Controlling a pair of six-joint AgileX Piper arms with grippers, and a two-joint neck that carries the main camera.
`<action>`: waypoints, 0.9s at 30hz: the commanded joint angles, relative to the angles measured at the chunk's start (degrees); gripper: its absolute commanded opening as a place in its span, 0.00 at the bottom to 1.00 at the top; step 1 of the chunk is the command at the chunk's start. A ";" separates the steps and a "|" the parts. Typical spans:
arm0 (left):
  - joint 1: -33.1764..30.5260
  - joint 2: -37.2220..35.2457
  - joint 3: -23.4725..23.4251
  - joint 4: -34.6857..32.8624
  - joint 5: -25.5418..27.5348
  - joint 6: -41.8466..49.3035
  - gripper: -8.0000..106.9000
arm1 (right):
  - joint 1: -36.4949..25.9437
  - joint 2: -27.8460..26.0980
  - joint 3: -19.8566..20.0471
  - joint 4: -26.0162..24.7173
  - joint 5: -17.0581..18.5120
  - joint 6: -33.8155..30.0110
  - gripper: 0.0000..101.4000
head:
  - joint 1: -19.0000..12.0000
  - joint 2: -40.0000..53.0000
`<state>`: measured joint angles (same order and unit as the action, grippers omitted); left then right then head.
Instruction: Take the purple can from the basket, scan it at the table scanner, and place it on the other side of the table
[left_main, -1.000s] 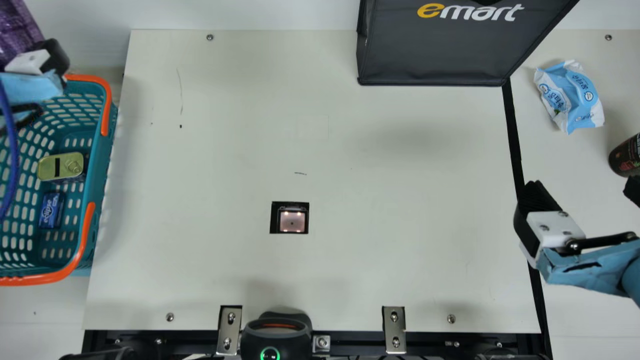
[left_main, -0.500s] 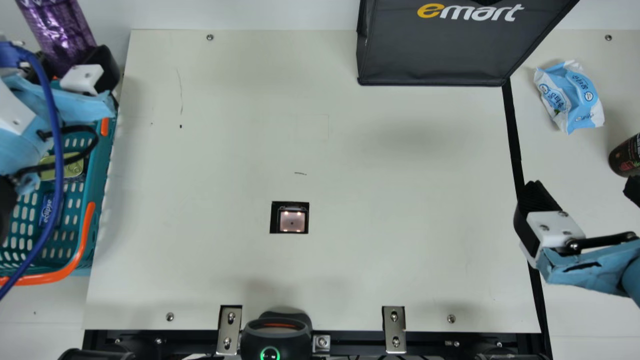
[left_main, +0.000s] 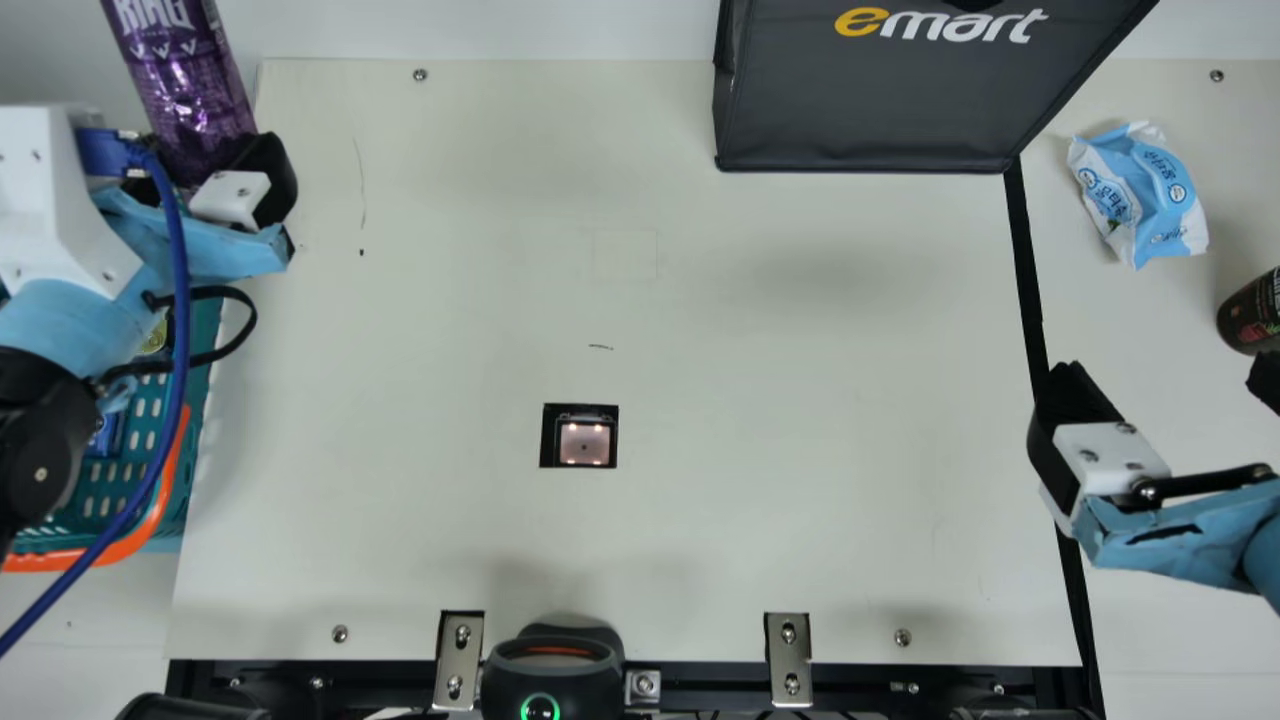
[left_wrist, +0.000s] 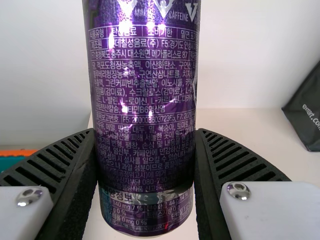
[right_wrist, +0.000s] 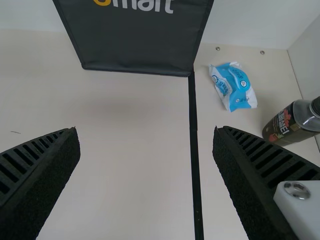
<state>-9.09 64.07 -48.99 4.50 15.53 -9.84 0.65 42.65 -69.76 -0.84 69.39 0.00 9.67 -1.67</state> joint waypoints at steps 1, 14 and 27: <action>0.00 0.00 0.00 0.00 0.00 0.00 0.00 | 0.00 0.00 0.00 0.00 0.00 0.00 0.94 | -1.75 0.09; 0.00 0.00 0.00 0.00 0.00 0.00 0.00 | 0.00 0.00 0.00 0.00 0.00 0.00 0.94 | -1.75 0.09; 0.27 -0.14 1.12 -0.30 -0.58 0.55 0.00 | 0.00 0.00 0.00 0.00 0.00 0.00 0.94 | -1.75 0.09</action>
<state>-8.88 63.97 -48.19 4.22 15.24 -9.24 0.65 42.65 -69.76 -0.84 69.39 0.00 9.67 -1.67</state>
